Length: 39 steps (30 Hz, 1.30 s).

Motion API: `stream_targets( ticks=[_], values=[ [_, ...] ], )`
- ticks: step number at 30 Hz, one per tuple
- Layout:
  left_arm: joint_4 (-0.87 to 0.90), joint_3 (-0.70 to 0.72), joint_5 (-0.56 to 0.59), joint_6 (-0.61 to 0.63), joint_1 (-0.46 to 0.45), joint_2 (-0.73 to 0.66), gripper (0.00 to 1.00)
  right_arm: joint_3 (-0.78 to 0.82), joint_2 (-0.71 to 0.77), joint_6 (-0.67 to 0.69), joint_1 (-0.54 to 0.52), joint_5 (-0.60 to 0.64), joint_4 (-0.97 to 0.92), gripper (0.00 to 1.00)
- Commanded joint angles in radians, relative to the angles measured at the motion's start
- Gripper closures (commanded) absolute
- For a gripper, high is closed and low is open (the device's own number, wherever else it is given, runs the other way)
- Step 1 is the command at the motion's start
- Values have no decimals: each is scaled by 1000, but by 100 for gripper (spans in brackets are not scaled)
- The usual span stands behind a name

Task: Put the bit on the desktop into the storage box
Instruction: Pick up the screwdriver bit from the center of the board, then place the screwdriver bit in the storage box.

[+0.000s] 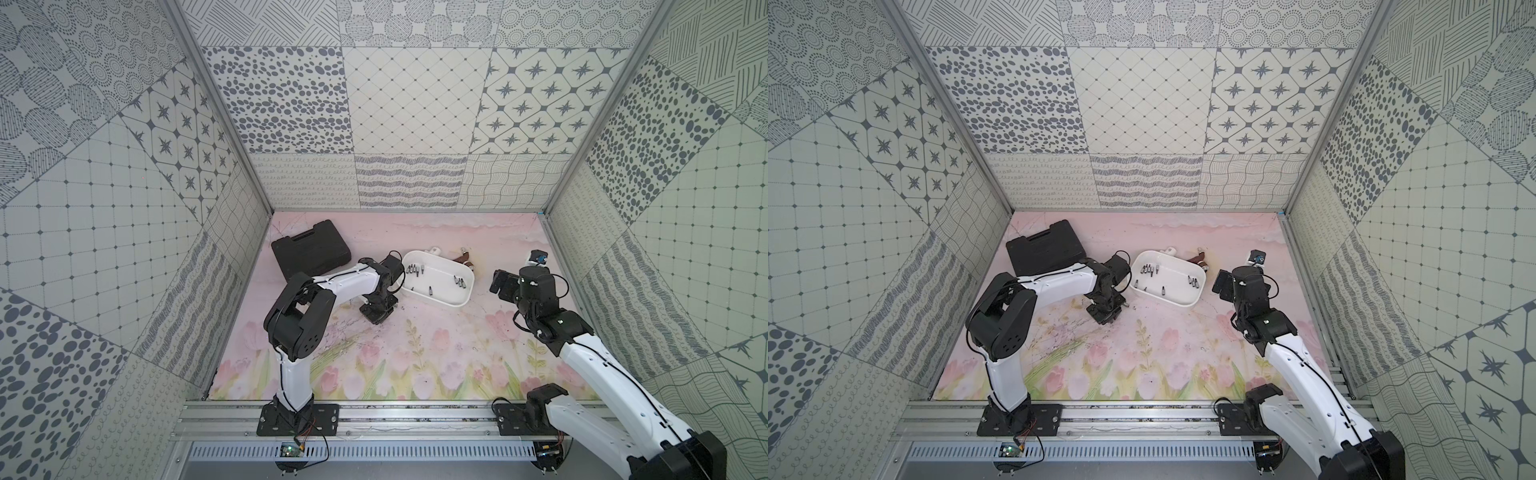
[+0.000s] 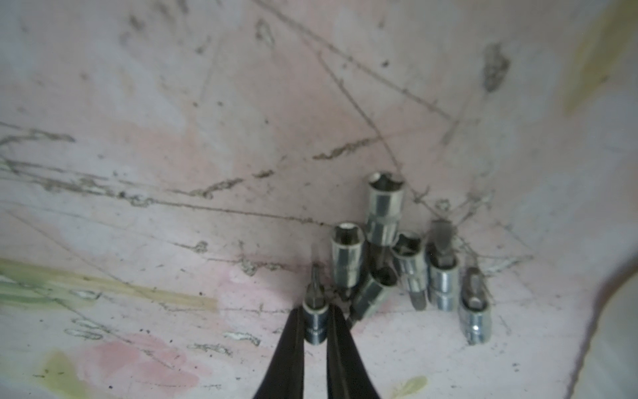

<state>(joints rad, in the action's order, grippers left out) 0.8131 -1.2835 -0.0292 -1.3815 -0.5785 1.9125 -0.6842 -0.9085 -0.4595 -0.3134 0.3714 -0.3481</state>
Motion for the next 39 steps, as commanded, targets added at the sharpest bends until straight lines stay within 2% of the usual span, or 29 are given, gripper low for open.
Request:
stream_targets(
  ticks=[1,8,20,32,39],
  values=[
    [39,4,39,24,9,-51,98,5,18,1,5,11,24,3],
    [41,-2,92,47,7,-150,99,1,15,1,4,9,23,3],
    [4,-140,113,269,-28,-178,100,-11,13,4,5,8,23,3],
    [-202,-192,-45,491,-50,-110,100,-11,20,12,5,11,23,3],
    [-299,-284,-202,650,-59,-19,100,-9,22,10,5,11,24,3]
  ],
)
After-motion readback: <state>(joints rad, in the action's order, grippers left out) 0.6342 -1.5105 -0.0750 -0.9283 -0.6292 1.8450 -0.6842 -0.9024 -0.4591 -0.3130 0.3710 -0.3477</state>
